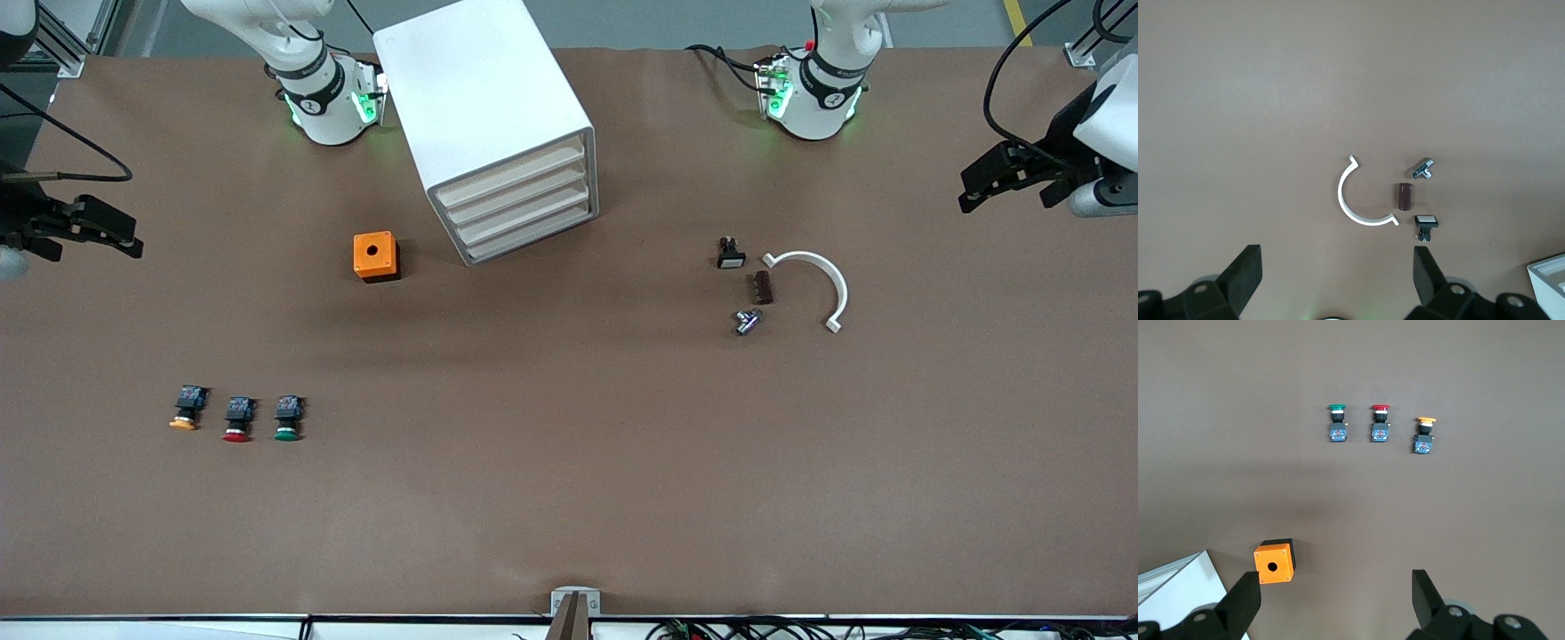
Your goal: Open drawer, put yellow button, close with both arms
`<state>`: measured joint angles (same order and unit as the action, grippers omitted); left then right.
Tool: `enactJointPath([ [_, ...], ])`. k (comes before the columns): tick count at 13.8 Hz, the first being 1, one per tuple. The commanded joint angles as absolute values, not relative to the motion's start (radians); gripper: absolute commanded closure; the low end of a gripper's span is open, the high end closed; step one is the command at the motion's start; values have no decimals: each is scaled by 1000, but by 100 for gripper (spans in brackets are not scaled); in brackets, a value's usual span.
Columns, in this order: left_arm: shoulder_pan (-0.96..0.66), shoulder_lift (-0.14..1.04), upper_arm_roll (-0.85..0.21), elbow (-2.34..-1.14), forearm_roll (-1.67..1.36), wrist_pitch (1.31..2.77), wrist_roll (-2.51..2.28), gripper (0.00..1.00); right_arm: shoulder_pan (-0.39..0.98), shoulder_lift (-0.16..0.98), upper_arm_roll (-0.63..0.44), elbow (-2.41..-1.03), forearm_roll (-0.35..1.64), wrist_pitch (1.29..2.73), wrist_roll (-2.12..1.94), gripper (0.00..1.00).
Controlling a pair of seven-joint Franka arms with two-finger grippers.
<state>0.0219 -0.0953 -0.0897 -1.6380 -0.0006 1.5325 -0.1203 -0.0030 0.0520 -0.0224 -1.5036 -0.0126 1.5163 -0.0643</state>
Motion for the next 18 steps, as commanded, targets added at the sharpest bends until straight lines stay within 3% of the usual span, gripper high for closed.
enactJointPath([
  [1,17,-83,-92,-1611,-2,1517,-107,0,-11,55,-17,-1493,3,1509,-63,0],
  [6,18,-34,-91,-1548,2,1517,-107,0,-15,55,-18,-1491,3,1512,-61,0],
  [18,17,264,-91,-1508,-66,1528,-219,0,-47,58,-26,-1491,-51,1522,-64,0],
])
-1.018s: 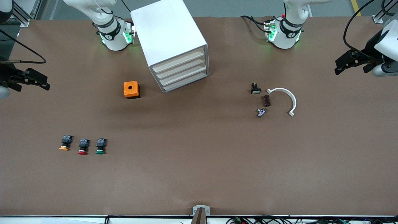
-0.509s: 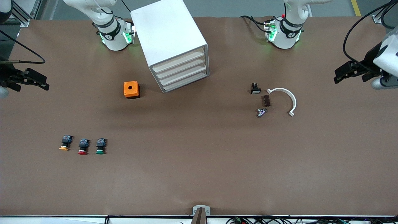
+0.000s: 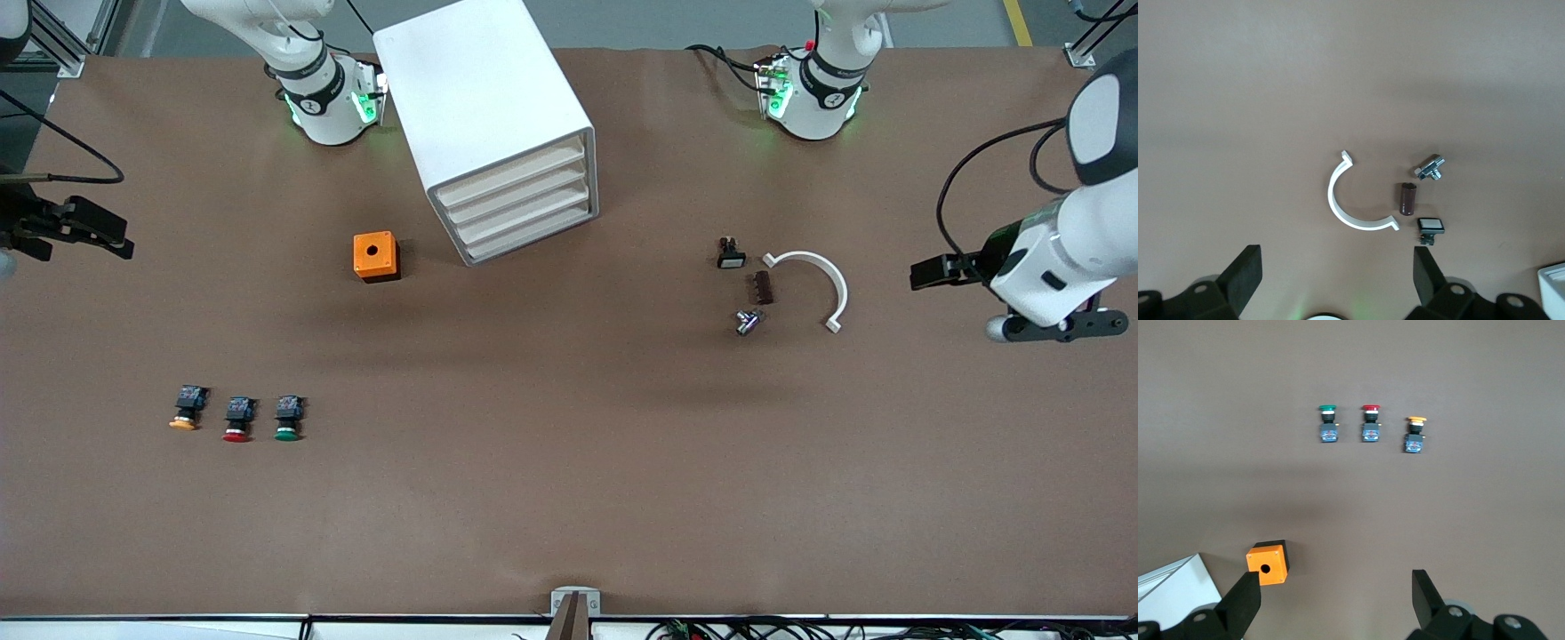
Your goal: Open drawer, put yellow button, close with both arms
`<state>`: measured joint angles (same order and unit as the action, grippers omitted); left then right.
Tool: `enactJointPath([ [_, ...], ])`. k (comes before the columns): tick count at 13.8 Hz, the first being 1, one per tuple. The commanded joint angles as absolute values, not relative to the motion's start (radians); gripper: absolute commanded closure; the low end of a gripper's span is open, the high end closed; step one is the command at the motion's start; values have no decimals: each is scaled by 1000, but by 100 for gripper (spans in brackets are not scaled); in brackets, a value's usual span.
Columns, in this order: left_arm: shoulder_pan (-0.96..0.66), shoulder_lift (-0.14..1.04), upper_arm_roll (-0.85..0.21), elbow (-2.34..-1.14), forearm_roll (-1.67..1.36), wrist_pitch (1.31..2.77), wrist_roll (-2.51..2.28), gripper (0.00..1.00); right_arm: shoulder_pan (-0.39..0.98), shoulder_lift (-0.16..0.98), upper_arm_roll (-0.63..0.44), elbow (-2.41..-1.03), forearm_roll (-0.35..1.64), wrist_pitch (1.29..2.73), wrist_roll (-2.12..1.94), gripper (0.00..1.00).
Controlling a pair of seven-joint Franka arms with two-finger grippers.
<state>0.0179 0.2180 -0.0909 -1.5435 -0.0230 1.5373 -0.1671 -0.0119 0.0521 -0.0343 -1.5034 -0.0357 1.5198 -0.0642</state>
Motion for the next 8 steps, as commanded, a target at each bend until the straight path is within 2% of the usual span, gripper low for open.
enactJointPath([
  [1,14,288,-91,-1505,-92,1528,-271,0,-66,75,-26,-1494,-60,1522,-64,0],
  [4,-47,357,-94,-1480,-107,1528,-484,0,-126,168,-26,-1493,-80,1561,-77,0],
  [8,-159,432,-94,-1462,-133,1528,-831,0,-195,296,-26,-1505,-95,1756,-204,0],
])
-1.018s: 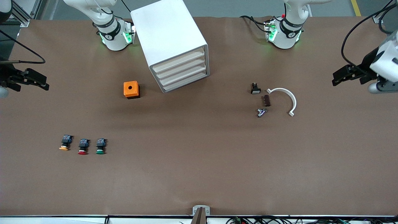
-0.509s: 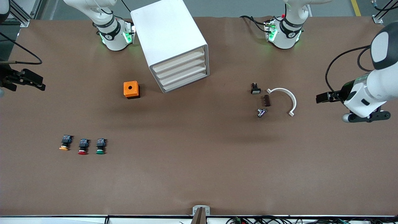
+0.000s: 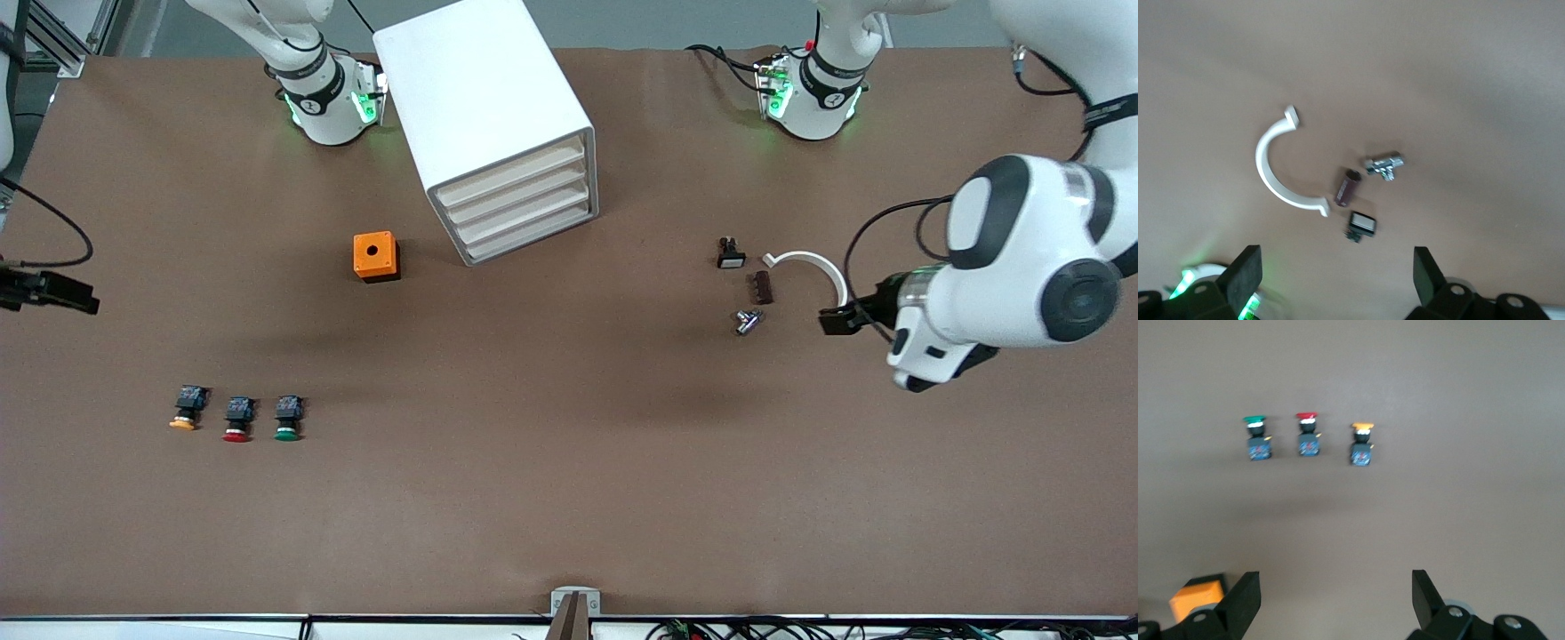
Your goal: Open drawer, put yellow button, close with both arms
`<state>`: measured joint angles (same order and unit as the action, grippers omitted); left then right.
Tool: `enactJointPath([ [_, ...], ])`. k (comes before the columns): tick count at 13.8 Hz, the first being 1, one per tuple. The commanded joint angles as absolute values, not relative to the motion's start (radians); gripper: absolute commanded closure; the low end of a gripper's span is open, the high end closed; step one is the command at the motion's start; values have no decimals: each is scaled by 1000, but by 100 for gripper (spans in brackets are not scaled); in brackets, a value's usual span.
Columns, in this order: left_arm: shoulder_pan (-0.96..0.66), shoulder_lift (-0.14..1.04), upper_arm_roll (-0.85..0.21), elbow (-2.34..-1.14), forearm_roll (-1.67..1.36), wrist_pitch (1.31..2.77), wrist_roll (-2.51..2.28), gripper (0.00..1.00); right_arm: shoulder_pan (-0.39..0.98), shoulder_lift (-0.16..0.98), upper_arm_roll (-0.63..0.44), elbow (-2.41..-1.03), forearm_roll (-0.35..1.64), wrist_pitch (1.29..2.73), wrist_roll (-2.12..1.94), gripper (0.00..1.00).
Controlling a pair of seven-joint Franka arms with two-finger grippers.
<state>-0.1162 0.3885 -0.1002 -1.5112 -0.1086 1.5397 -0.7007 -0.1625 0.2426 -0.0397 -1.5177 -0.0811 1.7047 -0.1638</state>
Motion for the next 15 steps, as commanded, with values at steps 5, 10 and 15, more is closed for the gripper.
enactJointPath([
  [5,-294,492,-95,-1460,-204,1528,-1355,0,-218,439,-26,-1506,-100,1928,-275,0],
  [10,-345,549,-95,-1460,-375,1526,-1797,0,-221,552,-25,-1503,-84,2006,-258,0],
  [15,-367,620,-94,-1460,-650,1526,-2052,0,-216,606,-25,-1514,-86,2127,-259,0],
])
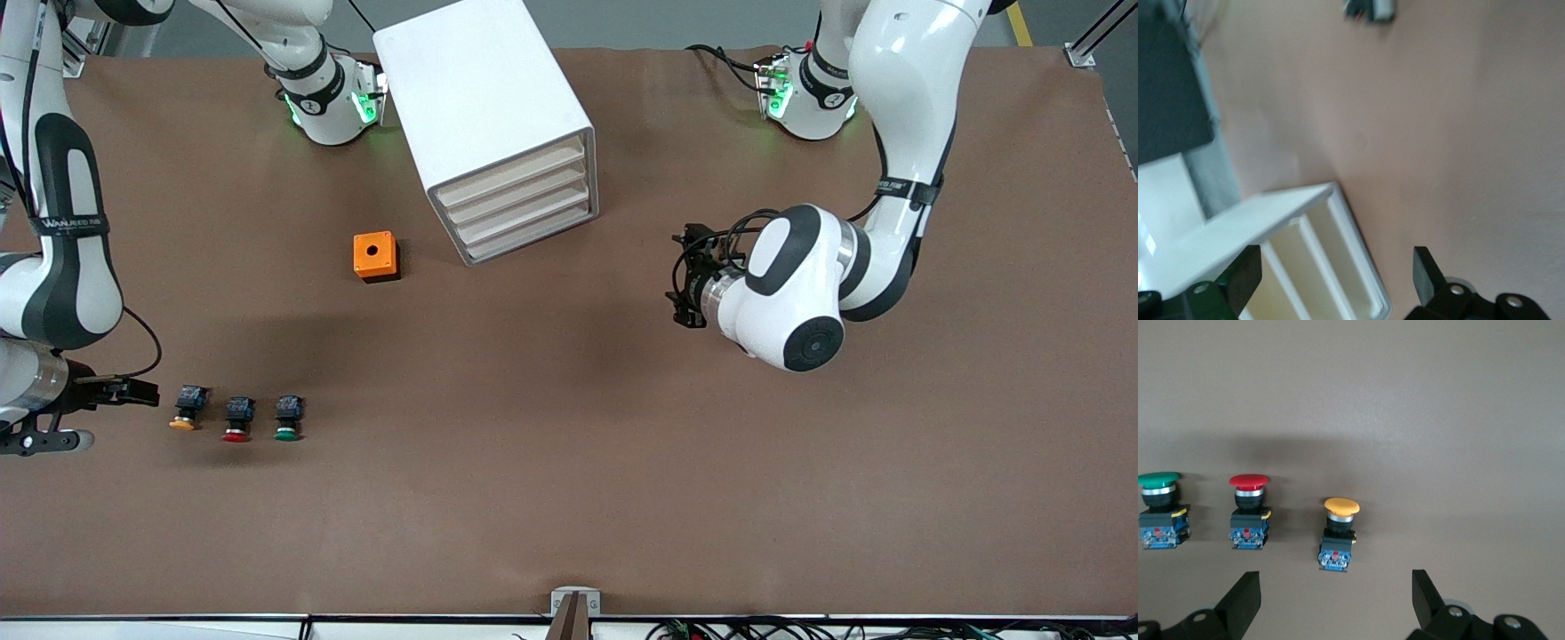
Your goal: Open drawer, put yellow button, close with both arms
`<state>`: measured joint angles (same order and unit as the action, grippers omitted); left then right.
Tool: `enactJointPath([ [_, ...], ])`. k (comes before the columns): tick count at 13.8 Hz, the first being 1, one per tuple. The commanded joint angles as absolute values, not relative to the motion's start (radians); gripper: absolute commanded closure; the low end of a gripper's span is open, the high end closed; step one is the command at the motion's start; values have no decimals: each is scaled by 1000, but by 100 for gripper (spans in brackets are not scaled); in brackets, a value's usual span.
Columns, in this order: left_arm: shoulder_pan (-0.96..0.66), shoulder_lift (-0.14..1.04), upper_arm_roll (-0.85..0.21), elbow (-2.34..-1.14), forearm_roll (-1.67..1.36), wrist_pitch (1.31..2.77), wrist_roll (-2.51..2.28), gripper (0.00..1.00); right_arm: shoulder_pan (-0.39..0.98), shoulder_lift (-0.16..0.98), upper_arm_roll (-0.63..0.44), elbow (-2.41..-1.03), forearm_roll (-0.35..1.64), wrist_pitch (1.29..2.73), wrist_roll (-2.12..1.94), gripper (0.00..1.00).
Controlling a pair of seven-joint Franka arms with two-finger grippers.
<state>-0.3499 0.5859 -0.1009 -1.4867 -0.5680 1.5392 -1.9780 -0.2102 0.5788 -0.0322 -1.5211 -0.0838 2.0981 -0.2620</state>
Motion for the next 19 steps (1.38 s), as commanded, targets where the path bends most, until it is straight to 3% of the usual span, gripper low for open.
enactJointPath([
  [1,-370,636,-95,-1460,-694,1526,-2087,0,-216,627,-25,-1514,-86,2152,-259,0],
  [8,-459,673,-95,-1460,-874,1523,-2361,0,-216,669,-25,-1580,-84,2310,-256,0],
  [13,-523,699,-95,-1460,-1020,1522,-2453,28,-227,667,-25,-1646,-84,2319,-204,0],
  [19,-598,735,-95,-1460,-1065,1522,-2490,29,-253,670,-25,-1695,-83,2338,-201,0],
])
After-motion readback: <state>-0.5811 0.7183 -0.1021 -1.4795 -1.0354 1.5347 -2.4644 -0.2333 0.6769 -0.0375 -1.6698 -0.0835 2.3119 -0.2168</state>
